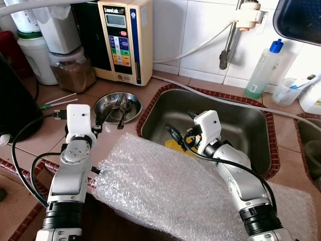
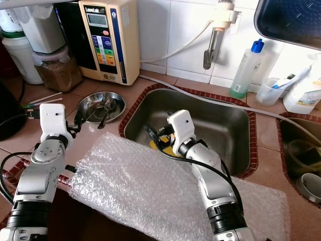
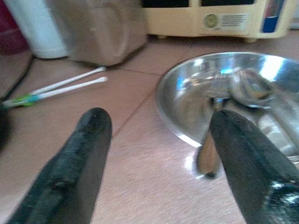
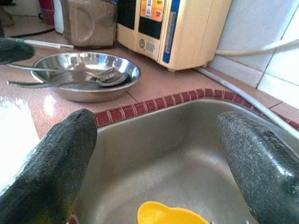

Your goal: Kitchen organization

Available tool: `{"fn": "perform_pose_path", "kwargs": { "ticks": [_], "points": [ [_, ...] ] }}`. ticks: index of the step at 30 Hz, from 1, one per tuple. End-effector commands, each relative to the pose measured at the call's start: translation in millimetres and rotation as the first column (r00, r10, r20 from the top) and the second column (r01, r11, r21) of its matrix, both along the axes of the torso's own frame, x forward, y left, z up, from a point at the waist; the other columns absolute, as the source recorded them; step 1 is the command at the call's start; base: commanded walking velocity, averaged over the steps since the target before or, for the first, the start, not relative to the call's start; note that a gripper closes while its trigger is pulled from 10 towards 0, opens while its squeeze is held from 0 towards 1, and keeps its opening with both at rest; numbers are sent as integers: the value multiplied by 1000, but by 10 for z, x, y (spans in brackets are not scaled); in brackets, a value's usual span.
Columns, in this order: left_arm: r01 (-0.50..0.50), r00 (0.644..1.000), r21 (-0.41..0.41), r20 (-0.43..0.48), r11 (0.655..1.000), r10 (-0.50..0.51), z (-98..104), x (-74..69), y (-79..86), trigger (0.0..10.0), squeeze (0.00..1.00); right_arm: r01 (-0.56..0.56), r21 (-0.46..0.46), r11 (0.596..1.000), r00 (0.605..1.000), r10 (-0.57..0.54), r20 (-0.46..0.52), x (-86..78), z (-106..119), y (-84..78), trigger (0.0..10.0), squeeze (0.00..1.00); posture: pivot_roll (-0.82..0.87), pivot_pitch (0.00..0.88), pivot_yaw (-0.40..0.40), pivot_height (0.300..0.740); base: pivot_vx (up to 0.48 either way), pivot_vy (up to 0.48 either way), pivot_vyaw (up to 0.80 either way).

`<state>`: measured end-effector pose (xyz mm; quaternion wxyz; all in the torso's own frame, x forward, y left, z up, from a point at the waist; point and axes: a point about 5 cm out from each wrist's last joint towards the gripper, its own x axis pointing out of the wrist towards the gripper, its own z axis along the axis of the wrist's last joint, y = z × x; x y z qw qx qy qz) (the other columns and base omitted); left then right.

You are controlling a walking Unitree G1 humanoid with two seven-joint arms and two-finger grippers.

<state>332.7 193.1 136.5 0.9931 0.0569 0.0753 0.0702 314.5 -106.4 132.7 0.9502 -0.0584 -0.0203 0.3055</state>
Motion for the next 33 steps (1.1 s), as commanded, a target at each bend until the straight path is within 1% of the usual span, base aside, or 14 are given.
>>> {"fn": "perform_pose_path", "kwargs": {
  "ticks": [1,9,10,12,13,16,17,18,19,20,21,22,26,33],
  "points": [
    [34,999,-11,19,999,-34,52,50,-64,10000,0,2,-10,1000,1000,-2,7,-2,23,2,10000,0,60,0,33,740,0,0,0],
    [82,997,-45,2,996,-82,32,98,-203,10000,0,8,-13,1000,1000,-8,5,-21,11,-12,10000,0,54,0,41,740,0,0,0],
    [80,996,-52,-24,995,-81,-11,99,-204,9137,0,7,-13,1000,1000,-7,4,-26,8,-7,10000,0,53,0,41,740,0,0,0],
    [80,996,-54,-32,995,-82,-24,98,-202,9137,0,7,-13,1000,1000,-7,4,-28,7,-6,10000,0,53,0,41,740,0,0,0],
    [72,996,-53,-54,996,-75,-56,94,-191,4863,0,7,-13,1000,1000,-7,3,-34,5,-8,10000,0,55,0,39,740,0,0,0],
    [77,995,-57,-66,995,-81,-72,91,-195,4392,0,7,-13,1000,1000,-7,-1,-38,-4,-11,10000,0,56,0,38,740,0,0,0],
    [73,995,-63,-67,995,-77,-75,84,-197,2588,0,4,-12,1000,1000,-4,-6,-45,-12,-10,10000,0,59,0,36,740,0,0,0],
    [73,995,-64,-68,995,-77,-76,82,-198,2588,0,1,-11,1000,1000,-1,-8,-49,-14,-8,10000,0,59,0,36,740,0,0,0],
    [65,995,-68,-70,996,-70,-81,79,-191,941,0,-11,-6,1000,1000,10,-12,-55,-15,1,10000,0,60,0,35,740,0,0,0],
    [60,995,-71,-72,996,-66,-85,78,-186,941,0,-19,-3,1000,1000,19,-14,-60,-16,8,10000,0,60,0,35,740,0,0,0],
    [58,995,-75,-76,995,-64,-93,77,-179,0,0,-43,11,999,999,43,-22,-74,-15,25,10000,0,61,0,34,740,0,0,0],
    [58,995,-75,-76,995,-64,-93,77,-179,0,0,-43,11,999,999,43,-22,-74,-15,25,10000,0,61,0,34,740,0,0,0],
    [52,993,-93,-98,994,-61,-117,73,-151,0,0,-183,20,983,982,184,-40,-190,-14,117,10000,0,62,0,37,740,0,0,0],
    [38,994,-99,-100,994,-48,-108,82,-122,0,0,-246,21,969,967,247,-61,-264,-37,152,10000,0,63,0,38,740,0,0,0]
  ]
}}
